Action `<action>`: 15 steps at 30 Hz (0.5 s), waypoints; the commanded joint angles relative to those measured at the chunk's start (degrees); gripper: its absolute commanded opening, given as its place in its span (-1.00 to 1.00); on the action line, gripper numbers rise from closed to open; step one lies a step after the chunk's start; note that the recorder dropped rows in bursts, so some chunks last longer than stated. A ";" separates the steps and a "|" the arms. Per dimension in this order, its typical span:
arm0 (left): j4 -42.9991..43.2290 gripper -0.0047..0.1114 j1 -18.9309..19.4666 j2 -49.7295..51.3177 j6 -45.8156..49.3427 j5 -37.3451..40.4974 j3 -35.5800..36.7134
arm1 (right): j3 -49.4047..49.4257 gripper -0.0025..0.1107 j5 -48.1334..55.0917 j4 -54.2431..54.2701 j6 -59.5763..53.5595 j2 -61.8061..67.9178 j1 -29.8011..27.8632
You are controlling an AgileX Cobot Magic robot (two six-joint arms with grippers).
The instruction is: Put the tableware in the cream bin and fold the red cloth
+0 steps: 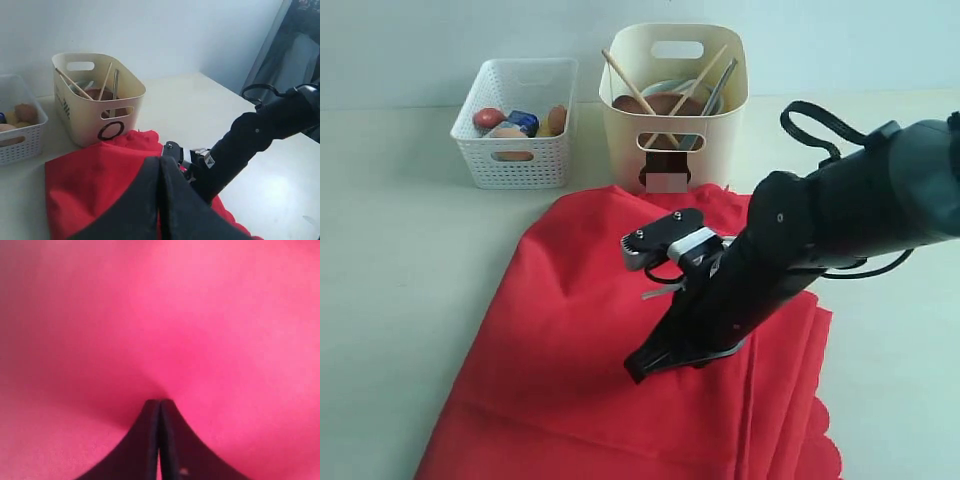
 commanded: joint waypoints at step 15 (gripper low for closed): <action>0.39 -0.90 -0.35 -0.69 -0.07 1.42 0.96 | -4.28 -0.96 17.03 -42.24 49.39 -16.05 -6.20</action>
